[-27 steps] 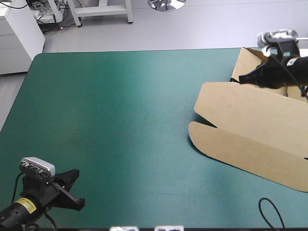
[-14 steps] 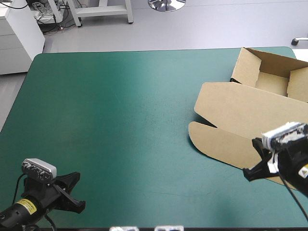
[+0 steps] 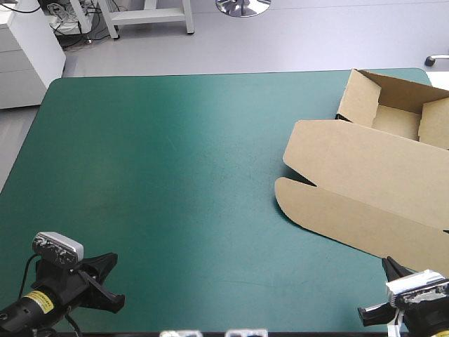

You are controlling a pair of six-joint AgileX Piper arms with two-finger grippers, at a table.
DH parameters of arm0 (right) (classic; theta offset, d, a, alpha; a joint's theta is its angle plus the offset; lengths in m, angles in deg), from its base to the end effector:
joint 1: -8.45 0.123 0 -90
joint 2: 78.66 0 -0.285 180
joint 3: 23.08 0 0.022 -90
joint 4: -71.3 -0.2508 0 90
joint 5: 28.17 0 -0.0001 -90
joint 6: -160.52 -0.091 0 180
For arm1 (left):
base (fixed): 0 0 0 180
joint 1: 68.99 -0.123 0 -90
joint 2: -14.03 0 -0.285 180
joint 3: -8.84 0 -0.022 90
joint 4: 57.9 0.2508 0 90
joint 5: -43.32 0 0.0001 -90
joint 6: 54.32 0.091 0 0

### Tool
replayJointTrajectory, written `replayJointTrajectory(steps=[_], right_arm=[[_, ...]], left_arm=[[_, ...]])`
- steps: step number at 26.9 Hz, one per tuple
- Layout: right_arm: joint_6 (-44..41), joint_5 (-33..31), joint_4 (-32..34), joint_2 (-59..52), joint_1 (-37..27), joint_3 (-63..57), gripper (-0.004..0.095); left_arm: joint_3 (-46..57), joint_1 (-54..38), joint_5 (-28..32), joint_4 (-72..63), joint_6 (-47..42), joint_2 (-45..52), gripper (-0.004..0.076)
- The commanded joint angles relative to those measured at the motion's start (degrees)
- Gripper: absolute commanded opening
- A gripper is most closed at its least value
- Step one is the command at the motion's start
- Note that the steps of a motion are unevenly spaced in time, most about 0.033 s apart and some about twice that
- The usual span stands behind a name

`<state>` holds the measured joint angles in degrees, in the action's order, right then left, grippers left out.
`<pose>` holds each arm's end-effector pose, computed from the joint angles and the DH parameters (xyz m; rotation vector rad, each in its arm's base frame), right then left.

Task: Fold the box

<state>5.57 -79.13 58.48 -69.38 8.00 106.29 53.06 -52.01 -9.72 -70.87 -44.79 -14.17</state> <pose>0.0089 0.0156 0.2827 -0.3885 1.8776 -0.0372 0.0476 -0.0316 0.3033 0.4555 2.1391 -0.3483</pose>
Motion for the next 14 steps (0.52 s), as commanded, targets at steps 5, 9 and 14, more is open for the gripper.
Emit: replayJointTrajectory(steps=[5, 9, 14], right_arm=[[-0.4, 2.2, -0.4, 0.6, 0.1, 1.1, 0.0], [-0.4, 2.2, -0.4, 0.6, 0.1, 1.1, 0.0], [-0.4, 2.2, -0.4, 0.6, 0.1, 1.1, 0.0]], left_arm=[[-1.5, 0.1, 1.9, -1.1, -0.1, -0.5, -0.001], [-1.5, 0.1, 0.8, -1.1, -0.1, -0.5, -0.001], [-1.5, 0.1, 0.2, -1.1, -0.1, -0.5, -0.001]])
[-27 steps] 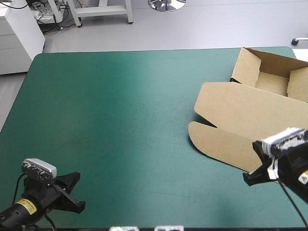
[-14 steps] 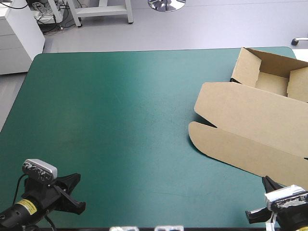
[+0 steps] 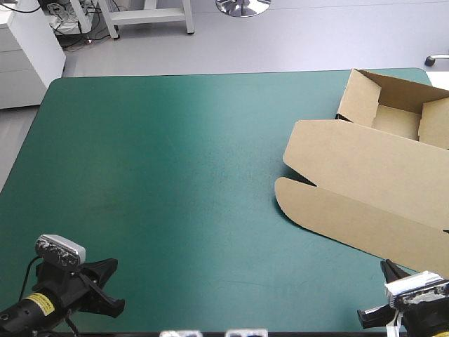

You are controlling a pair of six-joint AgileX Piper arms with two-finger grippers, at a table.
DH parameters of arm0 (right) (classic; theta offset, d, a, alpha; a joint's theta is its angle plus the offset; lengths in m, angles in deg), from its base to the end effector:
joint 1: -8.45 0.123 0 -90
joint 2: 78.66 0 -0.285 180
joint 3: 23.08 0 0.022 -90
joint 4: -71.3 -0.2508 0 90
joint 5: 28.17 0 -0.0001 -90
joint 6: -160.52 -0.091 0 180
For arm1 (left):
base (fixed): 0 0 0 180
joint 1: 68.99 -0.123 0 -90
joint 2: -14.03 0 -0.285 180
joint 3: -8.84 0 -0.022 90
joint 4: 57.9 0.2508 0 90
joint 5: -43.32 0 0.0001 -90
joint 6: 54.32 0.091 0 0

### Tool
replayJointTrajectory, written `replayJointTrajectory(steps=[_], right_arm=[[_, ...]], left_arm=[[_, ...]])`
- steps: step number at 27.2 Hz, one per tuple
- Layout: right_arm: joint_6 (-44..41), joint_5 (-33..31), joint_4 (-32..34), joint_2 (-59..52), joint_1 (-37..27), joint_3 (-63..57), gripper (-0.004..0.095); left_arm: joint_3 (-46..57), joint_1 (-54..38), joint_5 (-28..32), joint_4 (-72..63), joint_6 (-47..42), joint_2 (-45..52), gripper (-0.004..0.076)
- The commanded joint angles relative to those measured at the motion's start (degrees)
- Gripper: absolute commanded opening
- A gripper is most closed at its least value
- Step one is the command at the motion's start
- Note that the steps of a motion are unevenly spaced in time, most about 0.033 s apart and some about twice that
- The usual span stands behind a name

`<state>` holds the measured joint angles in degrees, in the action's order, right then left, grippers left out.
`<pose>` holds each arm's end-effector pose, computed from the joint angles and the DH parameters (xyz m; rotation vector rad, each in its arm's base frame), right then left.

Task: Fold the box

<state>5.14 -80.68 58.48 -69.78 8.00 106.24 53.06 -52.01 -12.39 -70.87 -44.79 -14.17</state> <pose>0.0070 0.0160 0.2803 -0.3899 1.8981 -0.0276 0.0450 -0.0314 0.3000 0.4721 2.1830 -0.3492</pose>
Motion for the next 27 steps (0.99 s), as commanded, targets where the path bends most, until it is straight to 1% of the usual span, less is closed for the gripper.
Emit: replayJointTrajectory(steps=[1, 14, 21, 27], right_arm=[[0.0, 3.6, -0.4, 1.0, 0.1, 1.2, 0.0], [0.0, 3.6, -0.4, 1.0, 0.1, 1.2, 0.0], [0.1, 3.6, -0.4, 1.0, 0.1, 1.2, 0.0], [0.1, 3.6, -0.4, 1.0, 0.1, 1.2, 0.0]], left_arm=[[-1.5, 0.1, 2.8, -1.1, -0.1, -0.5, -0.001], [-1.3, 0.1, 2.5, -1.1, -0.1, -0.5, -0.001], [2.6, 0.1, 2.8, -1.4, -0.1, -0.5, -0.001], [2.6, 0.1, 3.2, -1.8, -0.1, -0.5, -0.001]])
